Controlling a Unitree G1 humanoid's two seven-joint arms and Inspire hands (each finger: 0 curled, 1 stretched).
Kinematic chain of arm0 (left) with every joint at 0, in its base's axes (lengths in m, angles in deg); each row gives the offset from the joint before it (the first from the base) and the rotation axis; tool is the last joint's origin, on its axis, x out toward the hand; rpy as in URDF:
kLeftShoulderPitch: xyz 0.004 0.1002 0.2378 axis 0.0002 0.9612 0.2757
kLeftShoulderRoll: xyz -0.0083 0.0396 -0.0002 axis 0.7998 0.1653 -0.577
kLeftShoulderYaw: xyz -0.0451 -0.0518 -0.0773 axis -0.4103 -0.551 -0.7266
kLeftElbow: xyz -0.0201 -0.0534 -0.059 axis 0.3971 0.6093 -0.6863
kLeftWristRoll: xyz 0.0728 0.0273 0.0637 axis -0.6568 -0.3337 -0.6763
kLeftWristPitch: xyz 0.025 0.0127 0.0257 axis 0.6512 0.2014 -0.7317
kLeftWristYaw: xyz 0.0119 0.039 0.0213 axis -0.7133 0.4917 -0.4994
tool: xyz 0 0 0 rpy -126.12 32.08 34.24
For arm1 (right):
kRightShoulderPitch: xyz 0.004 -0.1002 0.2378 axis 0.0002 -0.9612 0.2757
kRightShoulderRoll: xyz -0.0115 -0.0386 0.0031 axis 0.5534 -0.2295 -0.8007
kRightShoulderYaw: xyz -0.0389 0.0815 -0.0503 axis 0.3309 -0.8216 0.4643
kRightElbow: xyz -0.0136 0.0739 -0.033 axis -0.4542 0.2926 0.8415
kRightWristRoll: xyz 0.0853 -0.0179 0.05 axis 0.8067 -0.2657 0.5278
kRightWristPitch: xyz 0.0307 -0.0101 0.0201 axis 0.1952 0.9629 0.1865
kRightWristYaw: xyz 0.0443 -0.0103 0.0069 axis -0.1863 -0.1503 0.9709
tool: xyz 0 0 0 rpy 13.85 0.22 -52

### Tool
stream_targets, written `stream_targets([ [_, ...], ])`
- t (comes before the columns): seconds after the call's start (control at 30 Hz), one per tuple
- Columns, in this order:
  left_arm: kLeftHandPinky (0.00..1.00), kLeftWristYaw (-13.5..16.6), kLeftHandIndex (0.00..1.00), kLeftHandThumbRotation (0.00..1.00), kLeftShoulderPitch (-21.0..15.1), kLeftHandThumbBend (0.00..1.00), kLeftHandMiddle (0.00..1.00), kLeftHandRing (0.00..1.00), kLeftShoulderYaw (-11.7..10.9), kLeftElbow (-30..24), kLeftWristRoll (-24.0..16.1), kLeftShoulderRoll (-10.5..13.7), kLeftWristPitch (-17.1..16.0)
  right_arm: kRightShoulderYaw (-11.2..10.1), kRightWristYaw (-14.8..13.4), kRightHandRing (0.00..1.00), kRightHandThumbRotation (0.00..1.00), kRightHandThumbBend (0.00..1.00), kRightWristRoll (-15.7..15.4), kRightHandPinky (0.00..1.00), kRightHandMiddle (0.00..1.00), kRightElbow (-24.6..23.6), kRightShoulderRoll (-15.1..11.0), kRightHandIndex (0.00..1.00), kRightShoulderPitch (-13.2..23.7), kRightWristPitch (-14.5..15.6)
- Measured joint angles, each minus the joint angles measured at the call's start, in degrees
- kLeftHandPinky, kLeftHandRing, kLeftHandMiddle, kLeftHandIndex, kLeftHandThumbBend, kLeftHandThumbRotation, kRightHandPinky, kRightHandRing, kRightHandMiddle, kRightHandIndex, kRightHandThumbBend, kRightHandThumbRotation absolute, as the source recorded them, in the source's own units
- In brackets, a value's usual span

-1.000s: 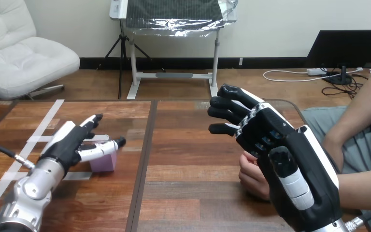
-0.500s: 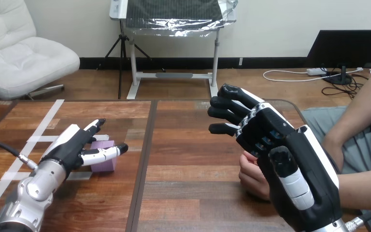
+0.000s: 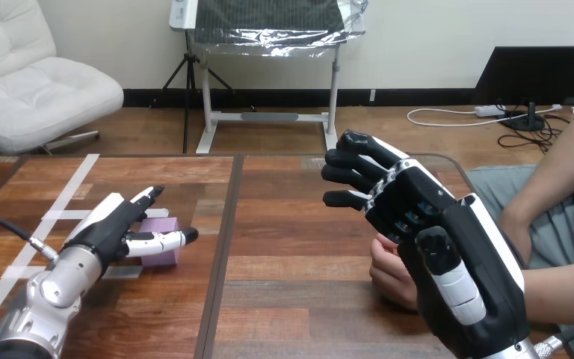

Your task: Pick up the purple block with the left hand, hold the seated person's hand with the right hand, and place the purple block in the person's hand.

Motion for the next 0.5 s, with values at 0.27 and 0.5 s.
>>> stream_targets([
  [0.27, 0.83, -0.70, 0.95, 0.35, -0.70, 0.72, 0.96, 0.94, 0.30, 0.64, -0.07, 0.00, 0.98, 0.00, 0.00, 0.82, 0.76, 0.92, 0.00, 0.75, 0.83, 0.00, 0.00, 0.84, 0.00, 0.00],
  [0.5, 0.82, -0.72, 0.93, 0.29, -1.14, 0.73, 0.94, 0.92, 1.12, 0.90, -0.21, 0.03, 1.38, 0.00, 0.01, 0.83, 0.76, 0.91, 0.04, 0.76, 0.83, -0.01, -0.01, 0.84, 0.00, 0.00],
])
